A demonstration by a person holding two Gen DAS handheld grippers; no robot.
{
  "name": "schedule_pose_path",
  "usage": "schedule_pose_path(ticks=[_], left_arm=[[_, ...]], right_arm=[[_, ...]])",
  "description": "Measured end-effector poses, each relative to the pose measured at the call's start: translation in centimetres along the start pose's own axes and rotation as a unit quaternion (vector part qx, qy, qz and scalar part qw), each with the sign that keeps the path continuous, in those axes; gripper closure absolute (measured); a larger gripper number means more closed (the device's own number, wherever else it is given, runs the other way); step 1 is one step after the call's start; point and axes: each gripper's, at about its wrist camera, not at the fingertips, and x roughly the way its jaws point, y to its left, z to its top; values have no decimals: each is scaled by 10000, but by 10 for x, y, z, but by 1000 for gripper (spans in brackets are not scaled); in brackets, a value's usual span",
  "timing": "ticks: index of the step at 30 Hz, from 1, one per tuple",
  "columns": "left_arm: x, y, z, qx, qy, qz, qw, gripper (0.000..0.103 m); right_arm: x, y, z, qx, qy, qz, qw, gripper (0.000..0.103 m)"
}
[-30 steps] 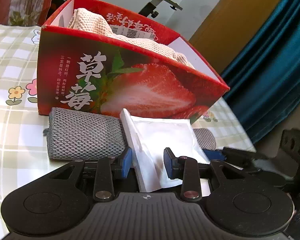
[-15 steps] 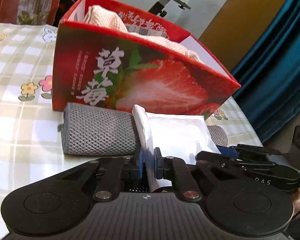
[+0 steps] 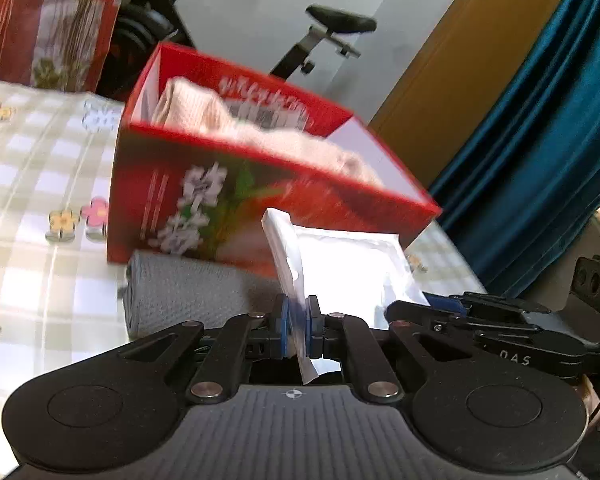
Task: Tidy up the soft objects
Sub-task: 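Lift the white packet with both tools over the red box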
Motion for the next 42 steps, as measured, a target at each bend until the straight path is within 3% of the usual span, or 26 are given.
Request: schedule_pose_path(ticks=[11, 28, 36, 42], left_arm=[[-33, -36, 29, 385, -597, -122, 9974, 94], [-30, -33, 37, 408, -613, -115, 9972, 94], [-9, -30, 69, 552, -693, 17, 9961, 94], [27, -19, 106, 726, -567, 161, 9956, 94]], right_arm=[[-33, 12, 34, -299, -472, -37, 9984, 80], [-35, 10, 51, -402, -593, -8, 9974, 80], [-16, -5, 85, -487, -628, -7, 9968, 80], [15, -31, 120, -436, -541, -25, 9976, 80]])
